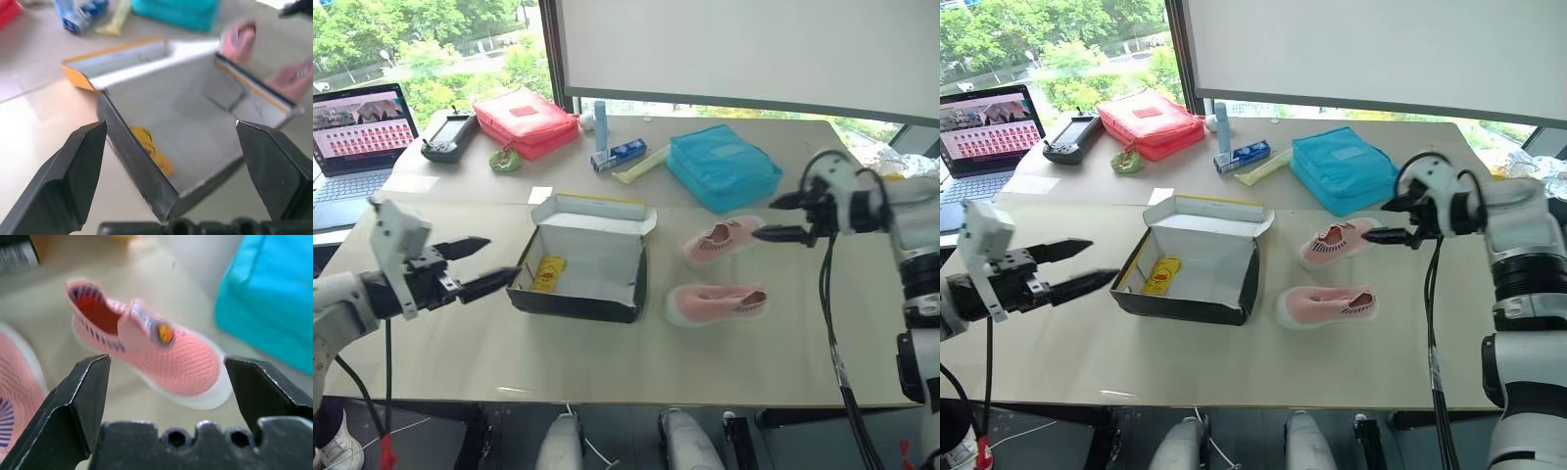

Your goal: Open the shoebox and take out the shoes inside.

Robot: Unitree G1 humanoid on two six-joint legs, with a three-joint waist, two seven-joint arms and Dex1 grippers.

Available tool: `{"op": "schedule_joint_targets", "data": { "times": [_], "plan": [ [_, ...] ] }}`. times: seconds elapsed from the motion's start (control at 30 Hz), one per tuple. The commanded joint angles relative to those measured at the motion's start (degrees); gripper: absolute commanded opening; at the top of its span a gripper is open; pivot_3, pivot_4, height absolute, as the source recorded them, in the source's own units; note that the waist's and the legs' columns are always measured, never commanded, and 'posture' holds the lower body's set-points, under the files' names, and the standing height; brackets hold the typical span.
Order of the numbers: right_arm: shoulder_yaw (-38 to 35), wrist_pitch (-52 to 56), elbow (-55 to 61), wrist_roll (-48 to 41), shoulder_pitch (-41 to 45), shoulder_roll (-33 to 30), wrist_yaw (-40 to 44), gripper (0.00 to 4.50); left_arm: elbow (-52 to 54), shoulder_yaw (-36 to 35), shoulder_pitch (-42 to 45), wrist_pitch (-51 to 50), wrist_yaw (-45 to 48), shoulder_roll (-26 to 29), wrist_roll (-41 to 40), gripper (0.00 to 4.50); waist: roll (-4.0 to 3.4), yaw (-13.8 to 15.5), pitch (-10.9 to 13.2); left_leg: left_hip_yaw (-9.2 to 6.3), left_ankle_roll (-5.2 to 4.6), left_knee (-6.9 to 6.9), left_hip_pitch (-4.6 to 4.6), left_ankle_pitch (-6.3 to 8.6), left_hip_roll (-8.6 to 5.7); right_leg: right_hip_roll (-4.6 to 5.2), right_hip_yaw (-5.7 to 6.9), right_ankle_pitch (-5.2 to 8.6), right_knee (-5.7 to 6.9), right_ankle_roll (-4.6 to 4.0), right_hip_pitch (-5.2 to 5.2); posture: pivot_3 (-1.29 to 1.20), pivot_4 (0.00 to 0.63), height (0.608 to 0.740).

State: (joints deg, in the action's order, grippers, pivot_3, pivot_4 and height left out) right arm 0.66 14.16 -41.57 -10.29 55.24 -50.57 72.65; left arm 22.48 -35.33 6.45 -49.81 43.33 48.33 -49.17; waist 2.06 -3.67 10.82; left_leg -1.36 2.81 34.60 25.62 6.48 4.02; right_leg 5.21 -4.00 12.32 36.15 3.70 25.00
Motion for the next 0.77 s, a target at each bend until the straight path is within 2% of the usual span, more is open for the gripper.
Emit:
{"op": "schedule_joint_targets", "data": {
  "times": [0.03, 0.07, 0.17, 0.33, 0.63, 0.7, 0.77],
  "plan": [
    [-7.34, 2.50, -5.00, -4.18, 0.75, 0.94, -5.27, 4.38, -3.48, -4.43, 3.46, 5.94, -7.78, -3.57, 2.68, 4.50, 0.01, 0.06, 0.00, 0.00, 0.00, 0.07, -0.02, 0.00, -0.02, 0.00, 0.00, -0.02, 0.01, 0.01, -0.05, 0.00, 0.150, 0.729],
    [-8.41, 0.81, -7.41, -3.46, 0.42, 1.71, -9.68, 4.38, -4.47, -4.46, 3.69, 8.14, -10.16, -4.91, 5.00, 4.50, 0.02, 0.06, 0.00, -0.01, 0.00, 0.11, -0.03, -0.01, -0.01, -0.01, -0.01, -0.04, 0.01, 0.02, -0.09, 0.00, 0.150, 0.729],
    [-13.55, -9.88, -13.71, -0.99, -2.04, 4.82, -32.17, 4.38, -6.03, -4.71, 2.93, 16.03, -16.65, -10.67, 10.97, 4.50, 0.05, -0.30, -0.02, 0.00, 0.01, 0.20, -0.29, 0.00, -0.03, 0.02, -0.02, -0.15, -0.09, 0.05, -0.40, 0.00, 0.150, 0.729],
    [-16.28, -18.03, -15.82, 0.41, -5.96, 8.26, -45.63, 4.38, -5.42, -3.83, 1.23, 22.37, -21.16, -18.08, 13.37, 4.50, 0.09, -0.28, -0.01, -0.02, 0.16, 0.26, -0.39, 0.09, -0.09, 0.04, -0.06, -0.32, -0.30, 0.19, -0.69, 0.00, 0.150, 0.729],
    [-15.51, -21.60, -5.37, 0.46, -13.96, 16.55, -51.45, 4.38, -5.78, 3.88, -5.86, 32.09, -26.19, -27.91, 22.52, 4.50, 0.09, -0.35, -0.04, -0.04, 0.00, 0.23, -0.46, -0.02, -0.08, -0.02, -0.13, -0.36, -0.29, 0.21, -0.75, 0.00, 0.150, 0.729],
    [-15.74, -21.34, -3.73, 0.19, -15.51, 18.11, -52.45, 4.38, -5.88, 6.14, -6.74, 32.52, -26.92, -28.69, 24.52, 4.50, 0.09, -0.23, -0.04, -0.04, 0.00, 0.27, -0.45, -0.02, -0.08, -0.02, -0.13, -0.37, -0.27, 0.21, -0.75, 0.00, 0.150, 0.729],
    [-16.35, -21.79, -2.74, -0.57, -16.84, 19.89, -53.07, 4.38, -6.58, 8.22, -7.31, 27.35, -25.48, -28.65, 21.53, 4.50, 0.08, -0.13, -0.05, -0.03, -0.01, 0.27, -0.45, -0.02, -0.09, 0.00, -0.13, -0.38, -0.29, 0.21, -0.80, 0.00, 0.150, 0.729]
  ]
}}
